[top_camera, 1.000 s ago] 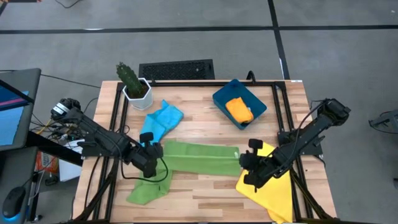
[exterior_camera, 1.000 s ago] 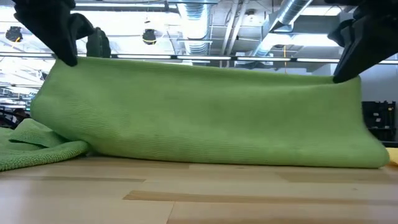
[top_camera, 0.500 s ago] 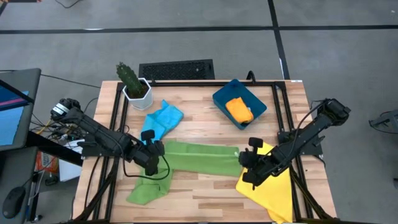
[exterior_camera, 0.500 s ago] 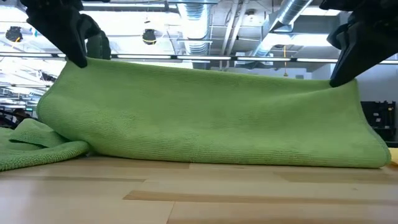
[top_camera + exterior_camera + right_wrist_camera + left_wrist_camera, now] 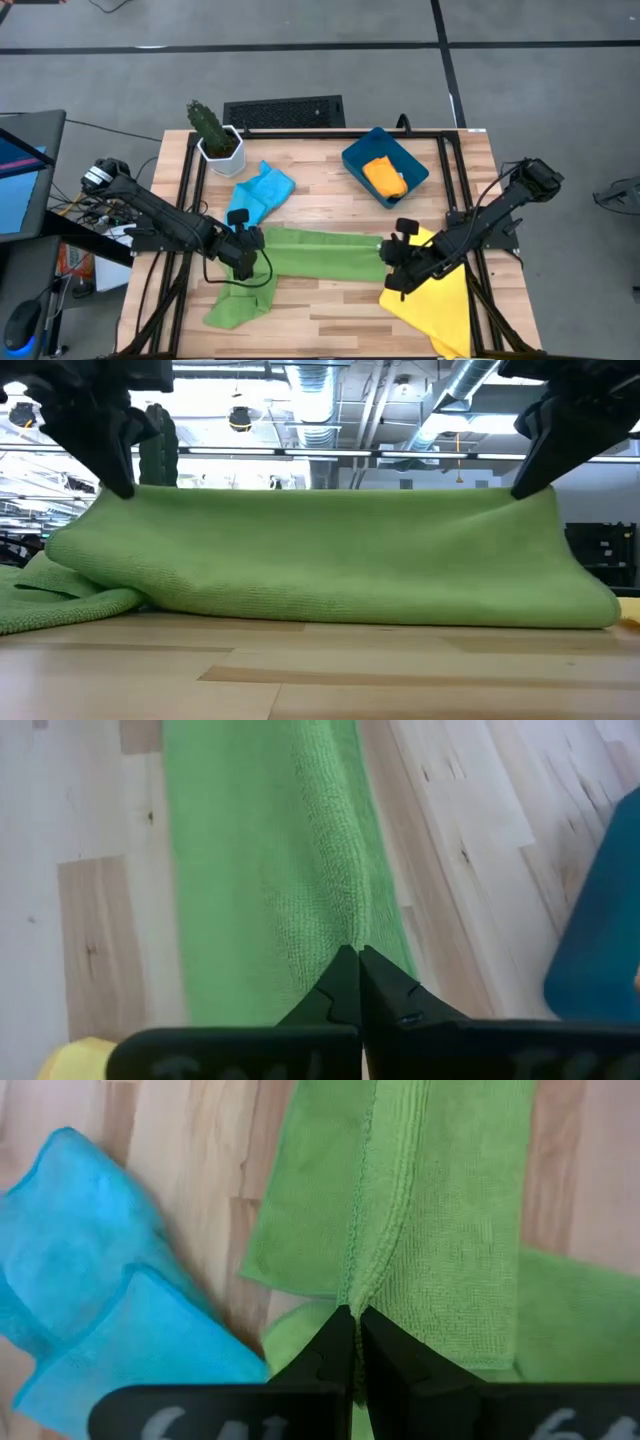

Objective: Fold microfiber towels
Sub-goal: Fold the right green microfiber towel

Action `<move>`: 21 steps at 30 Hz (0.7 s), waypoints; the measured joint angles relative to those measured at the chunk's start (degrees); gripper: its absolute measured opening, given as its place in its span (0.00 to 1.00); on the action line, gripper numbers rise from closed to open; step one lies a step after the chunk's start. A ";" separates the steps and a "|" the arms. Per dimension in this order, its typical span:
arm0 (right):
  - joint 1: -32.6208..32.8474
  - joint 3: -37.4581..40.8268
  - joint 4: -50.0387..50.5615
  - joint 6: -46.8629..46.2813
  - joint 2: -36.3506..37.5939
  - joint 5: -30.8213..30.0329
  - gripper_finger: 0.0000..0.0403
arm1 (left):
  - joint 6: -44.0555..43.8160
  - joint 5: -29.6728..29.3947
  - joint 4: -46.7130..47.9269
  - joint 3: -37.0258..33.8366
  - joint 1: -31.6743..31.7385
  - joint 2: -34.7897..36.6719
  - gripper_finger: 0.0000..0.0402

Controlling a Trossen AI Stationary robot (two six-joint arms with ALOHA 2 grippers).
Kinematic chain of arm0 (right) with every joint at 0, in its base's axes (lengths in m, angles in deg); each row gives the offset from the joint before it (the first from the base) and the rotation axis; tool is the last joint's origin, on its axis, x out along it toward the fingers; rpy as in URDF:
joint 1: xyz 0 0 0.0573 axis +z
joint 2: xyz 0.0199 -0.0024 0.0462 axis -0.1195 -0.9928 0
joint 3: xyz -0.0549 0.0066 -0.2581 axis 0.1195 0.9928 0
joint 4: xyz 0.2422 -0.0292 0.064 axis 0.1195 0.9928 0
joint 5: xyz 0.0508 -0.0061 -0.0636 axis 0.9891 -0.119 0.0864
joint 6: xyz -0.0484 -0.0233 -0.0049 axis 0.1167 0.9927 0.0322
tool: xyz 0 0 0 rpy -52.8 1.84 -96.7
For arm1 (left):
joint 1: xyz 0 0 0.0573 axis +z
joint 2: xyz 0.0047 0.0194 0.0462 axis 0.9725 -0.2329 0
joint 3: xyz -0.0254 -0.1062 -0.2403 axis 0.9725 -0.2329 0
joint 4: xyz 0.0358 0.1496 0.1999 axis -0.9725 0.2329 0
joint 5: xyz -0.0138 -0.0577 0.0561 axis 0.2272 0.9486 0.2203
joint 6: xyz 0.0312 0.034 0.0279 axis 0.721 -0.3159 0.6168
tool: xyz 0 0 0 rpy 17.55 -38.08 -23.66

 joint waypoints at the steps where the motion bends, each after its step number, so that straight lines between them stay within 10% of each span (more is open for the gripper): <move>1: -0.34 0.51 -1.14 0.38 0.00 -0.04 0.03 | 0.30 -0.49 0.00 -0.01 -0.02 0.00 0.00; 21: -3.77 4.66 -8.68 1.92 1.85 5.25 0.03 | 1.76 -2.86 -0.41 0.01 1.97 0.00 0.00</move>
